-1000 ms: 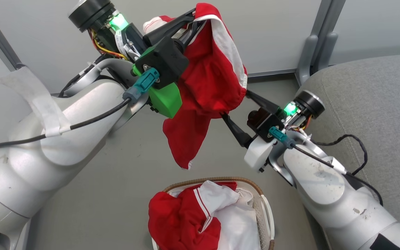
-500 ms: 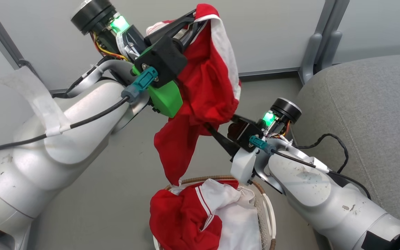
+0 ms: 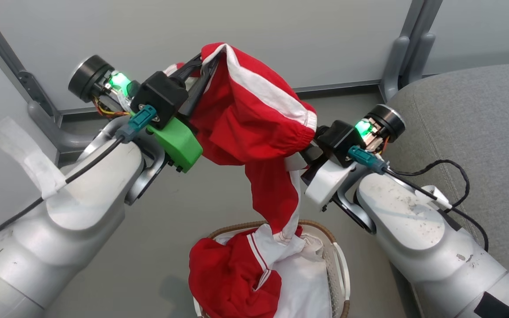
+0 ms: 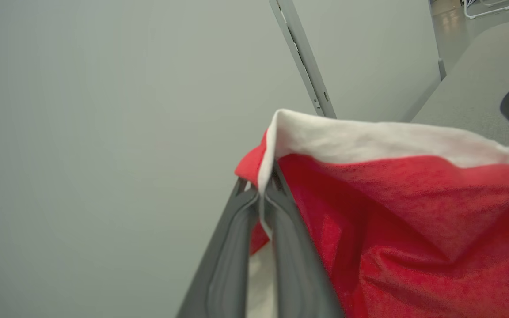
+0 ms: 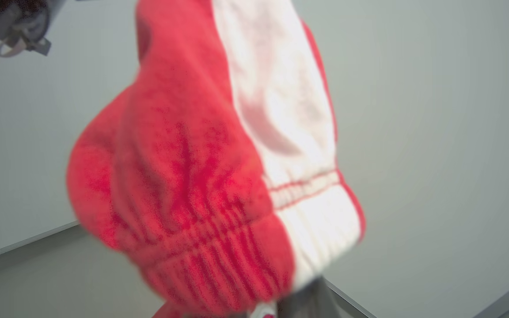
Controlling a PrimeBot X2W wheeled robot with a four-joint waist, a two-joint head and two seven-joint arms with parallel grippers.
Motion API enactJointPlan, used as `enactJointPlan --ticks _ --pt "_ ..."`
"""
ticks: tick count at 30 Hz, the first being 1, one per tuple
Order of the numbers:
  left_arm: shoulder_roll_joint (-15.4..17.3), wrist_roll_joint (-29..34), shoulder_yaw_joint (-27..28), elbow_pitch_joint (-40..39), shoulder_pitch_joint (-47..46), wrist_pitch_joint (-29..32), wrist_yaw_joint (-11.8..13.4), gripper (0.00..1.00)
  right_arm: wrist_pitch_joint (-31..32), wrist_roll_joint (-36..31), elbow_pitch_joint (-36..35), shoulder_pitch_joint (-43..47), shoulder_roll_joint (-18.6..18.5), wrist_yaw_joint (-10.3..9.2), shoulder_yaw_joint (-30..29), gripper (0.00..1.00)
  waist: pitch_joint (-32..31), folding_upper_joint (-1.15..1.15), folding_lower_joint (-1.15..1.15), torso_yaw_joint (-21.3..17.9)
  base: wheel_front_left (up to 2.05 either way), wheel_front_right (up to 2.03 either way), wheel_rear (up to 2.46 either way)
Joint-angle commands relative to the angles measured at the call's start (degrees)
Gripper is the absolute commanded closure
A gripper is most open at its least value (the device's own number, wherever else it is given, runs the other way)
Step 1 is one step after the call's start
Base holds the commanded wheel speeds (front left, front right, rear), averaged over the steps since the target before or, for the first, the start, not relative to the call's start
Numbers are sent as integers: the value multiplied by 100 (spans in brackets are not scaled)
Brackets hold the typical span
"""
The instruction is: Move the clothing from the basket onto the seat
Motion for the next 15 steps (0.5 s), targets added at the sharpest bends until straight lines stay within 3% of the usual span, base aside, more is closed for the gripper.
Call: enactJointPlan --ticks 1,15 --pt "-36 -128 69 61 181 -49 43 0 -13 11 -79 73 -14 -8 -124 100 10 69 0 -10 0 0 0" --pt "-405 -710 472 45 1450 -265 55 0 -14 -505 -297 365 112 -8 -1490 100 64 69 0 -49 0 0 0"
